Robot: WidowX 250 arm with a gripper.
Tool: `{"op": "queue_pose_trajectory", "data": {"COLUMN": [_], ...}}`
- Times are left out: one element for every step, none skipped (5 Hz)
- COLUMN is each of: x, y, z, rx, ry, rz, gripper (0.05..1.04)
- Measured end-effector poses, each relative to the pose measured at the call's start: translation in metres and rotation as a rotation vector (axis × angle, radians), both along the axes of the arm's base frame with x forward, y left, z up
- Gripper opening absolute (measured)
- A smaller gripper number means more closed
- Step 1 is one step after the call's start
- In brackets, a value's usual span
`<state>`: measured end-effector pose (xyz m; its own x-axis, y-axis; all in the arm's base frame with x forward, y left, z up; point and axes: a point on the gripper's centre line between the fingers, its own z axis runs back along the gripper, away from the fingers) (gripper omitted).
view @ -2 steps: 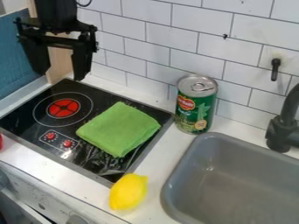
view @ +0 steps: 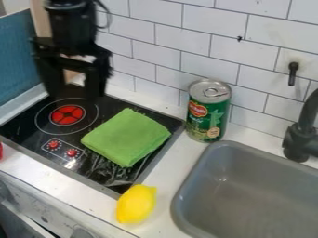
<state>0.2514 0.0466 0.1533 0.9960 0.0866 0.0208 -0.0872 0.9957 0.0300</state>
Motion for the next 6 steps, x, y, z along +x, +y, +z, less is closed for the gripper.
{"op": "queue_pose_trajectory", "data": {"x": [-0.007,-0.013,-0.015,-0.018,-0.019,-0.021], "y": [-0.025,-0.044,-0.061,-0.076,-0.084,-0.09], "z": [-0.011,-0.026,-0.049,-0.065,-0.071,-0.076], "rx": [0.011,-0.001,-0.049,-0.073,-0.119,-0.087], "ry": [0.023,0.04,0.064,0.079,0.077,0.101], "rz": [-0.147,-0.221,-0.284,-0.329,-0.347,-0.338], "gripper": [1.007,1.007,1.007,1.007,1.007,1.007]}}
